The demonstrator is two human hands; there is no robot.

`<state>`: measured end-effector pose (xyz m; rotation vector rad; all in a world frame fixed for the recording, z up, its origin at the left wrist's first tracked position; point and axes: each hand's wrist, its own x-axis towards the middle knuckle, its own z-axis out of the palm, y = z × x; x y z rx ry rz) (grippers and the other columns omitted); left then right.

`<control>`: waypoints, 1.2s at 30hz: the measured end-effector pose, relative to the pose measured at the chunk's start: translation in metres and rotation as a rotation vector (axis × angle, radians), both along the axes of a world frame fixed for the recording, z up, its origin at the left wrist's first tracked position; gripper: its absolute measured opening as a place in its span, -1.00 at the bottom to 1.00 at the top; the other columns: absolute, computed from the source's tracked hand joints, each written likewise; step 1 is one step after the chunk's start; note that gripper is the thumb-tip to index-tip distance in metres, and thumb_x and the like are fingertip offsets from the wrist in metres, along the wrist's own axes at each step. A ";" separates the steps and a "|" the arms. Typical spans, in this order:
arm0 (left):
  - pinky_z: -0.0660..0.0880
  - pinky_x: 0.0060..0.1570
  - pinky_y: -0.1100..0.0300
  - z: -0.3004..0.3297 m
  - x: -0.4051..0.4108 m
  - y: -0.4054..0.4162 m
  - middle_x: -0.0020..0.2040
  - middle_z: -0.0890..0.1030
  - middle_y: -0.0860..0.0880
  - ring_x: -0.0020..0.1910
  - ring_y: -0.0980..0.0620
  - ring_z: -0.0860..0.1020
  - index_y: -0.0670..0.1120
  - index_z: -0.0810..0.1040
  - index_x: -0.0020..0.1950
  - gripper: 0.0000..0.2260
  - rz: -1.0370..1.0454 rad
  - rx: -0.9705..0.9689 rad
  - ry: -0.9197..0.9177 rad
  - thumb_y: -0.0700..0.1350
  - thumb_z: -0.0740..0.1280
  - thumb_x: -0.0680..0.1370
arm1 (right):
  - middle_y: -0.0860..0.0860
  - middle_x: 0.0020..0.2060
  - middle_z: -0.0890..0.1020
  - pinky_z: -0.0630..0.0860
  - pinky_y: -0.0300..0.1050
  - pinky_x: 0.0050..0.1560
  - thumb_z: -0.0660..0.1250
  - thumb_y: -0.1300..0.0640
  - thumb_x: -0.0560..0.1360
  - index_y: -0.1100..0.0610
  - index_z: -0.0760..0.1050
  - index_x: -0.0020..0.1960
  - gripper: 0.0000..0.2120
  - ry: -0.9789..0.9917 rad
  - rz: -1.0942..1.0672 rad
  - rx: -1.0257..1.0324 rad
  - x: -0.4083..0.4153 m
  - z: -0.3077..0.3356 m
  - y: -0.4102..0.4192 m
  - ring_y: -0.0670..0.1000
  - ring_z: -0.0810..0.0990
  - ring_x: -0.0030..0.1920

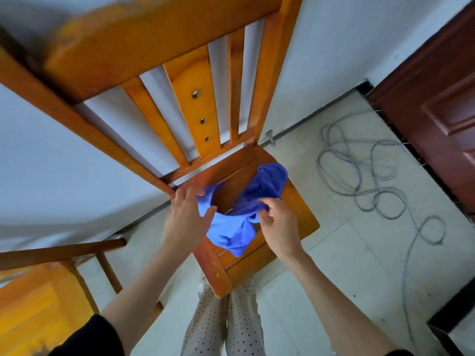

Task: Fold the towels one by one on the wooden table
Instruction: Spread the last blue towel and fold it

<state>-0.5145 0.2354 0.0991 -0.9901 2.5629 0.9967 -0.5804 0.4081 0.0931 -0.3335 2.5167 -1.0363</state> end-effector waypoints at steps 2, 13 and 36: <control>0.37 0.17 0.15 0.015 -0.003 0.010 0.28 0.41 0.00 0.23 -0.03 0.41 0.00 0.35 0.36 -0.54 -0.138 0.071 0.135 -0.05 0.38 0.49 | 0.02 -0.11 0.61 0.39 -0.50 -0.22 0.24 0.22 0.55 0.22 0.53 0.13 -0.81 -0.037 0.044 -0.069 -0.005 0.028 -0.008 -0.13 0.52 -0.18; 0.43 0.15 0.19 0.163 -0.008 -0.014 0.05 0.59 0.03 0.08 0.06 0.53 -0.08 0.55 0.01 -0.93 -0.296 0.357 0.445 -0.15 0.31 0.54 | -0.05 -0.14 0.54 0.38 -0.51 -0.09 0.24 0.25 0.54 0.17 0.58 0.08 -0.81 0.088 0.267 -0.214 -0.023 0.181 -0.028 -0.13 0.51 -0.10; 0.32 -0.38 0.42 0.383 0.141 0.015 -0.43 0.46 0.14 -0.45 0.20 0.37 0.01 0.44 -0.27 -0.82 0.258 -0.204 0.798 -0.19 0.36 0.48 | -0.17 -0.27 0.57 0.40 -0.42 -0.25 0.32 0.10 0.50 0.01 0.53 -0.13 -0.96 0.200 0.595 -0.452 0.049 0.355 -0.064 -0.19 0.54 -0.20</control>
